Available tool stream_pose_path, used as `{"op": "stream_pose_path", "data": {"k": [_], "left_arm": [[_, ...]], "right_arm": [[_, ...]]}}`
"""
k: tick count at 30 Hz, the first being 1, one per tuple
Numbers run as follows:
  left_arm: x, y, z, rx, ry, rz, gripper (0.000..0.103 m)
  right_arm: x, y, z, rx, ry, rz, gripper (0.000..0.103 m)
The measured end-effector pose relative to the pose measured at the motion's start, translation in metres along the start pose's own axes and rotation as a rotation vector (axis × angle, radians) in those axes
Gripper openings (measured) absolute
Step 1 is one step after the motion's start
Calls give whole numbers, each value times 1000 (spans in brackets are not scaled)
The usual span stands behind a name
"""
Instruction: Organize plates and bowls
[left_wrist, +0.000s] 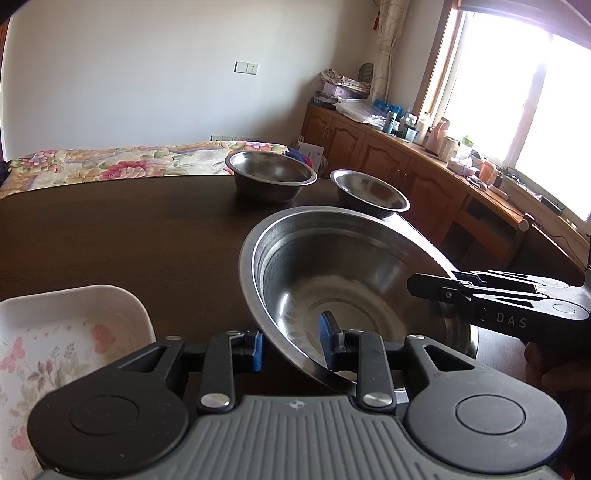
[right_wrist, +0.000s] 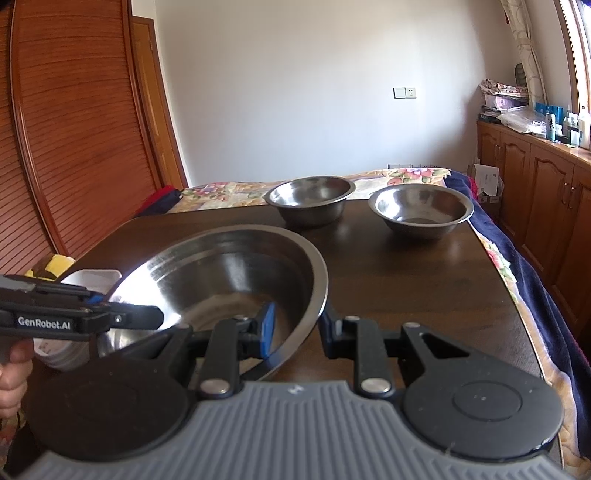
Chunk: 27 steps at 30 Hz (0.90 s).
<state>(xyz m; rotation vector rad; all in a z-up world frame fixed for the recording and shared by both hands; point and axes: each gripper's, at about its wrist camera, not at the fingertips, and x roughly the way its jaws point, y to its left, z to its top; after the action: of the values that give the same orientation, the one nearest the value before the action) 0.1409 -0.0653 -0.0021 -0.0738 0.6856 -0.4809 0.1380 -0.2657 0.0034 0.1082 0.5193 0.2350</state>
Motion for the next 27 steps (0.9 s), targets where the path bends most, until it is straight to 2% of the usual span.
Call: {"op": "stream_pose_path", "data": {"k": [27], "left_arm": [[0,5,-11,11,22,8,32]], "right_arm": [[0,8,-10,-5,26,14,31]]}}
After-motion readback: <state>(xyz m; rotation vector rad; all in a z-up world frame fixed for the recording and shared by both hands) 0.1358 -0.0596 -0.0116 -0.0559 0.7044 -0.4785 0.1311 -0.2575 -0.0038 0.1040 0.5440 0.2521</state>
